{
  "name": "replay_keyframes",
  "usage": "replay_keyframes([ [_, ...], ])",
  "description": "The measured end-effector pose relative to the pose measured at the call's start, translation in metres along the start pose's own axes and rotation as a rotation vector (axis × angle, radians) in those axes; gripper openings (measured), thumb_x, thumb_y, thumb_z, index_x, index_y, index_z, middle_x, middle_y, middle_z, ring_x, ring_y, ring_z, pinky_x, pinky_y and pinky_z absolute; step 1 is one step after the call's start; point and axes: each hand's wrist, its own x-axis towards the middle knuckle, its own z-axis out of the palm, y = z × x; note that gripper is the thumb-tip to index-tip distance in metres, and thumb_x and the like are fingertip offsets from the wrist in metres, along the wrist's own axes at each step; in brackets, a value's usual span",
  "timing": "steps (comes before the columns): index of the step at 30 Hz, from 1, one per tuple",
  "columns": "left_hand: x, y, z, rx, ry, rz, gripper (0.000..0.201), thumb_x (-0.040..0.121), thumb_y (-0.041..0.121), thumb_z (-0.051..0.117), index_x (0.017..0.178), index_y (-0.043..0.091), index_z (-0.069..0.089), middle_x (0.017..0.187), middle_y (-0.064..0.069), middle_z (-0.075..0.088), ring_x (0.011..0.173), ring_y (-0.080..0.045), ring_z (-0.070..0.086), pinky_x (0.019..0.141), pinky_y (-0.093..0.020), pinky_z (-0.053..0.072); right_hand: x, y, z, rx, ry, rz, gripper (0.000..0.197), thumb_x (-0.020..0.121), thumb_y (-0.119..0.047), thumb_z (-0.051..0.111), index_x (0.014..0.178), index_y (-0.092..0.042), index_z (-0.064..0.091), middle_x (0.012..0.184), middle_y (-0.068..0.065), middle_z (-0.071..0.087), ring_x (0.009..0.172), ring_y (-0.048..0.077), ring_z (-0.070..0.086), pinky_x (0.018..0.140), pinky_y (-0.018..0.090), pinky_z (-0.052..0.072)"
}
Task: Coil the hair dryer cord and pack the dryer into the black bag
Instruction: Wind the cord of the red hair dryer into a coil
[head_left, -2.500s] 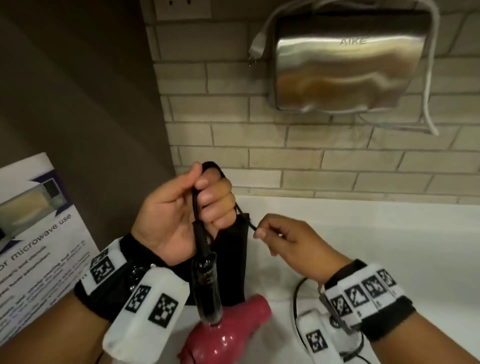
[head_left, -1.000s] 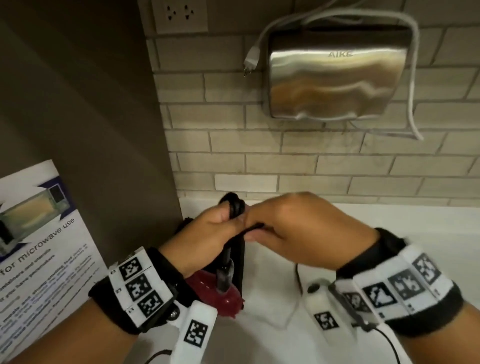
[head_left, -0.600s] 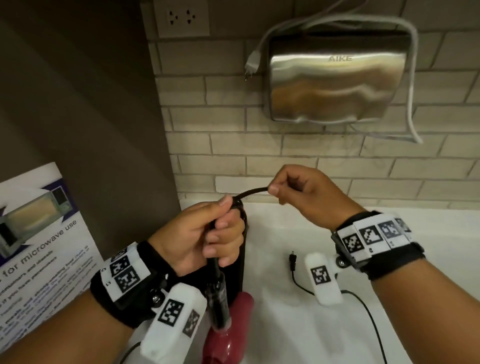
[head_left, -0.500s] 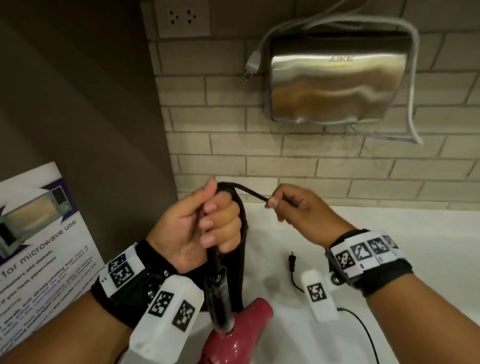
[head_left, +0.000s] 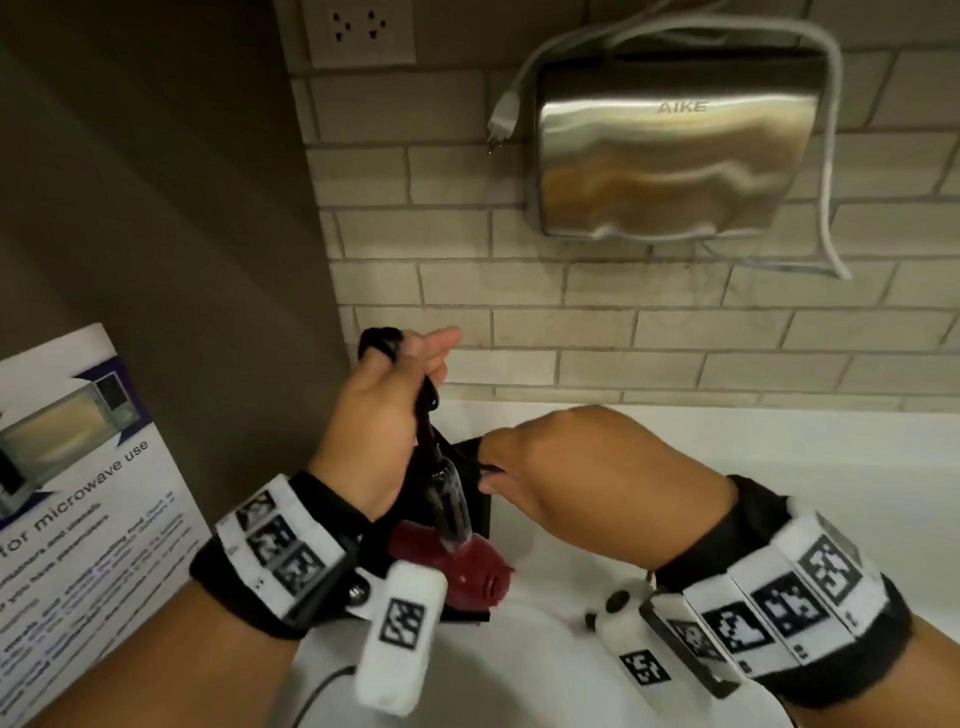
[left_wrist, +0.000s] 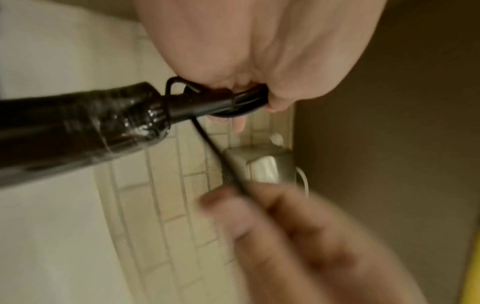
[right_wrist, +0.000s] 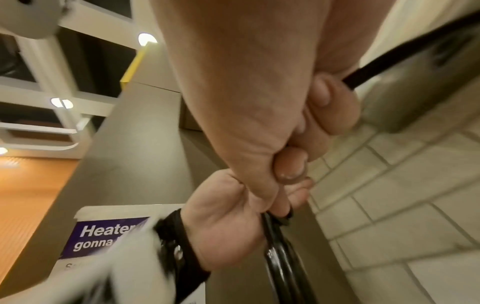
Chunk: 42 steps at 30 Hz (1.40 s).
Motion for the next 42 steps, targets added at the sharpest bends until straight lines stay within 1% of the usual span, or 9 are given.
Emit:
replay_keyframes([
  [5, -0.018, 0.008, 0.009, 0.418, -0.317, -0.007, 0.042, 0.105, 0.033, 0.038, 0.083, 0.004, 0.059, 0.071, -0.001, 0.066, 0.070, -0.022, 0.063, 0.074, -0.033, 0.049, 0.011, 0.023, -0.046, 0.123, 0.134, 0.001, 0.015, 0.091, -0.044, 0.063, 0.099, -0.033, 0.070, 0.085, -0.011, 0.072, 0.075, 0.014, 0.067, 0.064, 0.037, 0.055],
  [9, -0.022, 0.014, 0.005, 0.267, -0.548, -0.313, 0.058, 0.096, 0.063, 0.033, 0.076, 0.012, 0.053, 0.058, -0.005, 0.048, 0.050, -0.023, 0.043, 0.060, -0.036, 0.044, 0.021, 0.045, -0.039, 0.423, 0.124, 0.097, 0.014, 0.087, -0.044, 0.070, 0.085, -0.030, 0.072, 0.078, -0.016, 0.067, 0.075, 0.005, 0.064, 0.069, 0.032, 0.055],
  [16, -0.018, 0.018, -0.004, -0.521, -0.710, -0.542, 0.046, 0.101, 0.046, 0.036, 0.068, 0.014, 0.042, 0.051, 0.003, 0.032, 0.041, -0.015, 0.023, 0.051, -0.032, 0.036, 0.019, 0.065, 0.020, 0.887, 0.176, 0.325, 0.015, 0.097, -0.027, 0.060, 0.091, -0.018, 0.071, 0.071, 0.007, 0.063, 0.064, 0.008, 0.055, 0.064, 0.021, 0.045],
  [23, -0.003, 0.021, -0.013, -0.867, -0.561, -0.362, 0.044, 0.103, 0.041, 0.031, 0.073, 0.014, 0.048, 0.065, -0.003, 0.056, 0.069, -0.021, 0.062, 0.076, -0.038, 0.054, -0.009, 0.044, 0.073, 0.712, -0.107, 0.428, 0.034, 0.103, -0.045, 0.039, 0.097, -0.028, 0.068, 0.075, 0.003, 0.067, 0.067, 0.009, 0.059, 0.069, 0.028, 0.050],
  [27, 0.005, 0.017, -0.017, -0.607, -0.297, -0.193, 0.042, 0.104, 0.039, 0.034, 0.076, 0.012, 0.049, 0.094, -0.016, 0.071, 0.121, -0.039, 0.062, 0.105, -0.050, 0.048, -0.021, 0.011, 0.053, 0.290, -0.197, 0.158, 0.030, 0.105, -0.040, 0.032, 0.109, -0.023, 0.057, 0.091, -0.001, 0.069, 0.072, 0.021, 0.060, 0.069, 0.039, 0.052],
  [32, -0.002, 0.004, -0.004, -0.150, -0.238, -0.088, 0.035, 0.105, 0.029, 0.037, 0.088, 0.010, 0.062, 0.126, -0.025, 0.067, 0.125, -0.032, 0.060, 0.111, -0.046, 0.040, -0.005, -0.011, 0.014, 0.056, -0.042, -0.105, 0.011, 0.092, -0.018, 0.062, 0.081, -0.017, 0.060, 0.067, -0.003, 0.063, 0.048, 0.018, 0.046, 0.044, 0.029, 0.038],
  [36, -0.017, 0.004, 0.007, 0.219, -0.301, -0.150, 0.036, 0.097, 0.038, 0.045, 0.089, 0.014, 0.071, 0.090, -0.004, 0.076, 0.088, -0.009, 0.070, 0.084, -0.023, 0.050, 0.008, -0.003, -0.008, 0.098, 0.048, -0.102, 0.026, 0.093, -0.036, 0.049, 0.091, -0.022, 0.071, 0.088, -0.004, 0.072, 0.066, 0.019, 0.068, 0.054, 0.035, 0.054],
  [38, -0.022, 0.004, 0.011, 0.275, -0.377, -0.185, 0.040, 0.104, 0.029, 0.040, 0.083, 0.003, 0.061, 0.070, -0.011, 0.066, 0.061, -0.015, 0.063, 0.068, -0.028, 0.050, 0.012, 0.012, -0.024, 0.204, 0.145, -0.076, 0.028, 0.092, -0.044, 0.052, 0.094, -0.028, 0.075, 0.098, -0.010, 0.066, 0.074, 0.011, 0.065, 0.062, 0.034, 0.054],
  [42, -0.024, 0.009, 0.011, 0.077, -0.556, -0.342, 0.064, 0.096, 0.065, 0.028, 0.073, 0.009, 0.050, 0.057, -0.006, 0.043, 0.040, -0.016, 0.036, 0.053, -0.034, 0.043, 0.020, 0.039, -0.022, 0.458, 0.301, 0.057, 0.019, 0.082, -0.040, 0.076, 0.091, -0.024, 0.071, 0.095, -0.014, 0.052, 0.066, 0.004, 0.048, 0.060, 0.023, 0.045],
])
